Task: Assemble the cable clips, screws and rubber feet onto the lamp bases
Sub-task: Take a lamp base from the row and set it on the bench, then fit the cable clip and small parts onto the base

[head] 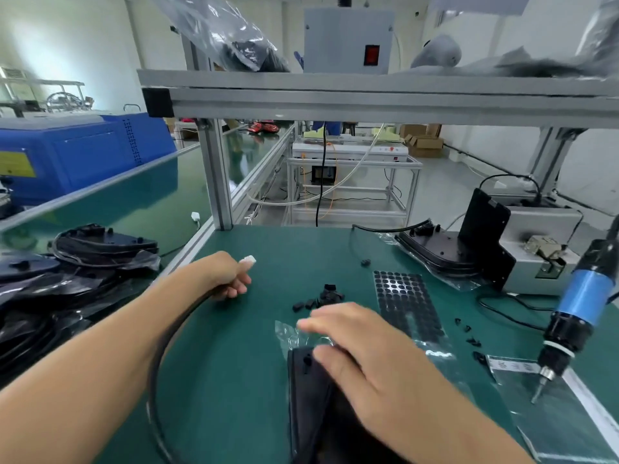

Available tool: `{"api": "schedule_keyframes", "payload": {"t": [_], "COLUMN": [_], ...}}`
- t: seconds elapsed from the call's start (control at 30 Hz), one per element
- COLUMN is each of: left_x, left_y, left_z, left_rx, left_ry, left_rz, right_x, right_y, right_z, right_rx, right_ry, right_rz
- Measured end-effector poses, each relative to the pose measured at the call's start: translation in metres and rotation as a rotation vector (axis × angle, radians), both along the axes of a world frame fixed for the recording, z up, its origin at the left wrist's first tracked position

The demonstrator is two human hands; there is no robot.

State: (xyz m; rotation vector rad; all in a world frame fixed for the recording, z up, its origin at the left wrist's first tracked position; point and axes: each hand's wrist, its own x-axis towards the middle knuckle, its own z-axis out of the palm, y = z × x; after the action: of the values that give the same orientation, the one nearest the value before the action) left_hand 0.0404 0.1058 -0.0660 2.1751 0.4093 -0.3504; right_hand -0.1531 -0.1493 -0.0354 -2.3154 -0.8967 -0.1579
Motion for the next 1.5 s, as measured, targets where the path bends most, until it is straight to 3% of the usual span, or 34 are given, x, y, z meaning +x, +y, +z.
{"api": "schedule_keyframes", "payload": {"t": [0.1, 0.2, 0.33, 0.4, 0.5, 0.73, 0.83, 0.93, 1.0, 1.2, 1.5], "left_x": [-0.012, -0.02, -0.038, -0.047, -0.053, -0.055, -0.073, -0.102, -0.118, -0.131, -0.133], "left_y": [0.002, -0.002, -0.024, -0.042, -0.069, -0.084, -0.082, -0.082, -0.085, -0.081, -0.084], "left_z": [-0.004, 0.002, 0.002, -0.005, -0.021, -0.026, -0.003, 0.016, 0.023, 0.038, 0.039], "left_rx": [0.055, 0.202, 0.748, 0.868, 0.657, 0.425, 0.049, -0.244, -0.245, -0.272, -0.141], "left_ry": [-0.035, -0.093, -0.252, -0.451, -0.486, -0.472, -0.411, -0.223, -0.171, -0.151, -0.197], "left_rz": [-0.103, -0.281, -0.434, -0.403, -0.39, -0.241, -0.229, -0.431, -0.53, -0.487, -0.517], "right_x": [0.026, 0.032, 0.041, 0.047, 0.052, 0.05, 0.051, 0.049, 0.048, 0.047, 0.046], "right_y": [-0.034, -0.032, -0.035, -0.036, -0.038, -0.044, -0.042, -0.038, -0.035, -0.031, -0.031], "right_z": [-0.017, -0.03, -0.035, -0.033, -0.031, -0.04, -0.045, -0.05, -0.054, -0.058, -0.057], "right_rx": [-0.217, -0.231, -0.156, -0.158, -0.118, 0.14, 0.187, 0.226, 0.244, 0.248, 0.245], "right_ry": [0.082, 0.146, 0.21, 0.232, 0.305, 0.378, 0.345, 0.298, 0.278, 0.252, 0.26], "right_rz": [-0.131, -0.094, -0.103, -0.079, -0.036, 0.012, -0.001, -0.019, -0.042, -0.072, -0.081]}}
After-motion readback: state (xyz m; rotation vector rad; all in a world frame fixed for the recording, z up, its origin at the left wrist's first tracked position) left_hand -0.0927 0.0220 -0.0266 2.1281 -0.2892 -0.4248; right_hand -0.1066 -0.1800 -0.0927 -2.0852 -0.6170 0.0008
